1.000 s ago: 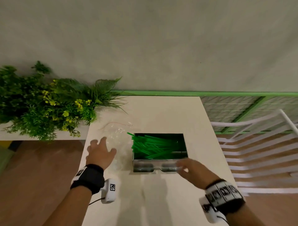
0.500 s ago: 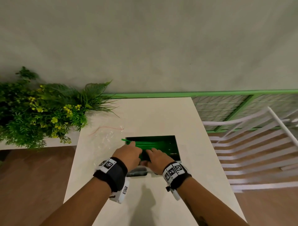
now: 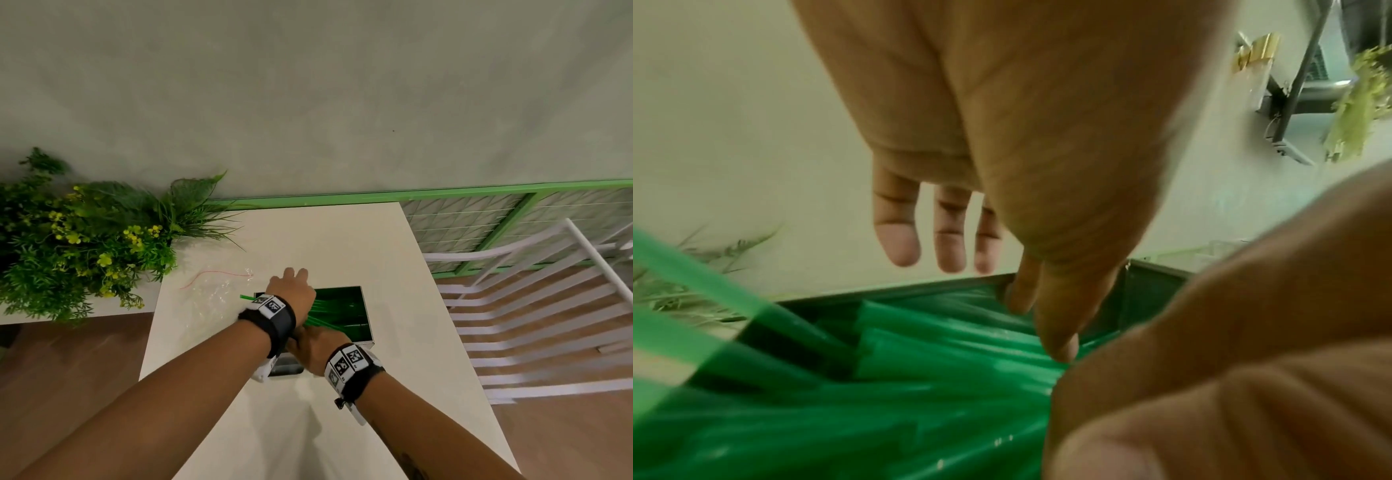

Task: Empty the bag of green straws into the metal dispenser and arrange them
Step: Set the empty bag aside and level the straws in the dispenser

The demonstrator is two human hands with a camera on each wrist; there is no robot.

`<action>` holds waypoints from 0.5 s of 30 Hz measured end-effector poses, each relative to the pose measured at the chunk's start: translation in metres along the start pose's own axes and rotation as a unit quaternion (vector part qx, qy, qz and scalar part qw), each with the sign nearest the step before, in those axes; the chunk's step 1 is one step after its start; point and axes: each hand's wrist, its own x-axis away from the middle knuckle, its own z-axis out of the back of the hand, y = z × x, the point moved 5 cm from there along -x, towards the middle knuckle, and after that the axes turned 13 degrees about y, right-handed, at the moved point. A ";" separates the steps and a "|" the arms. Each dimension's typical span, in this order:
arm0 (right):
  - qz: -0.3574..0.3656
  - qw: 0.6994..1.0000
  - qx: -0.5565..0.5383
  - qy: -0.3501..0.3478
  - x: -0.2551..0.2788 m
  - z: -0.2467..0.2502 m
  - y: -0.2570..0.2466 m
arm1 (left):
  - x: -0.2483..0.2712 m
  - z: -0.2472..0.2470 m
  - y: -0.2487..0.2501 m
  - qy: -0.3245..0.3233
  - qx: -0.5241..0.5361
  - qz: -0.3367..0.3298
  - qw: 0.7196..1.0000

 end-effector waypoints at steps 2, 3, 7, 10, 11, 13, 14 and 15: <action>0.016 1.000 0.003 -0.007 0.001 -0.001 0.006 | -0.004 -0.001 0.001 -0.001 -0.014 -0.006 1.000; 0.014 1.000 0.005 -0.022 0.002 0.000 0.009 | -0.002 -0.003 0.003 0.001 -0.019 -0.012 1.000; 0.018 0.993 0.014 -0.113 0.001 0.000 0.020 | 0.010 -0.017 0.010 0.025 -0.041 -0.008 0.999; 0.015 0.987 0.003 -0.162 -0.004 -0.001 0.018 | 0.011 -0.021 0.013 0.011 -0.052 -0.027 0.998; 0.012 0.985 0.001 -0.170 -0.006 -0.001 0.017 | 0.010 -0.020 0.015 0.011 -0.059 -0.033 0.998; 0.011 0.983 0.004 -0.183 -0.009 0.000 0.015 | 0.007 -0.022 0.020 0.003 -0.072 -0.045 0.996; 0.009 0.982 0.003 -0.190 -0.010 -0.001 0.015 | 0.007 -0.025 0.022 -0.006 -0.077 -0.043 0.996; 0.006 0.981 0.000 -0.193 -0.011 -0.002 0.015 | 0.006 -0.029 0.023 -0.014 -0.080 -0.036 0.996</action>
